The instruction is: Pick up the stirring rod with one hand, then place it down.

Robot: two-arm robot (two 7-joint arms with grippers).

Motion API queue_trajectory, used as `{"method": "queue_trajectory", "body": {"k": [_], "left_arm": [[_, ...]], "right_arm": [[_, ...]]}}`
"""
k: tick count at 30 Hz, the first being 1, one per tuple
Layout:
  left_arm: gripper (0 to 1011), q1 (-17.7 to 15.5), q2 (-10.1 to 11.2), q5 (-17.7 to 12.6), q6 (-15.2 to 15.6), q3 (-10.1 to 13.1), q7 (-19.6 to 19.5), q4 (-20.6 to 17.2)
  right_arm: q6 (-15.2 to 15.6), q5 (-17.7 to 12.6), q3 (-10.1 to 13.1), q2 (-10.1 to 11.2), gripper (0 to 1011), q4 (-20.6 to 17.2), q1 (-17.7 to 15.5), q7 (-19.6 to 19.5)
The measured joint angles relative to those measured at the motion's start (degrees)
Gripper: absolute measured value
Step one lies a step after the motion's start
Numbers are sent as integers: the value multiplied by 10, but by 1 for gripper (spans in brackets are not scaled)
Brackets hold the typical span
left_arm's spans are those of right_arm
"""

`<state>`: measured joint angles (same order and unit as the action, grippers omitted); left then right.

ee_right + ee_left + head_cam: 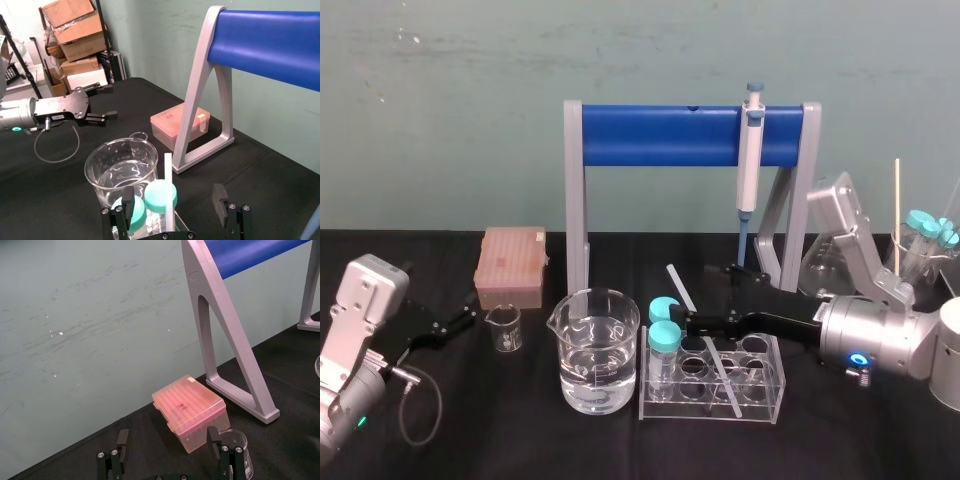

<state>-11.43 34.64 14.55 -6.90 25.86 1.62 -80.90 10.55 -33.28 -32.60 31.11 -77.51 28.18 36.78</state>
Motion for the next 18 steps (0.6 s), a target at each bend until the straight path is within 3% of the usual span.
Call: {"method": "queue_trajectory", "body": {"k": [18], "left_arm": [[1000,0,0,0,0,0,0,0]], "right_arm": [[0,10,-16,-20,1000,27,20,8]]}}
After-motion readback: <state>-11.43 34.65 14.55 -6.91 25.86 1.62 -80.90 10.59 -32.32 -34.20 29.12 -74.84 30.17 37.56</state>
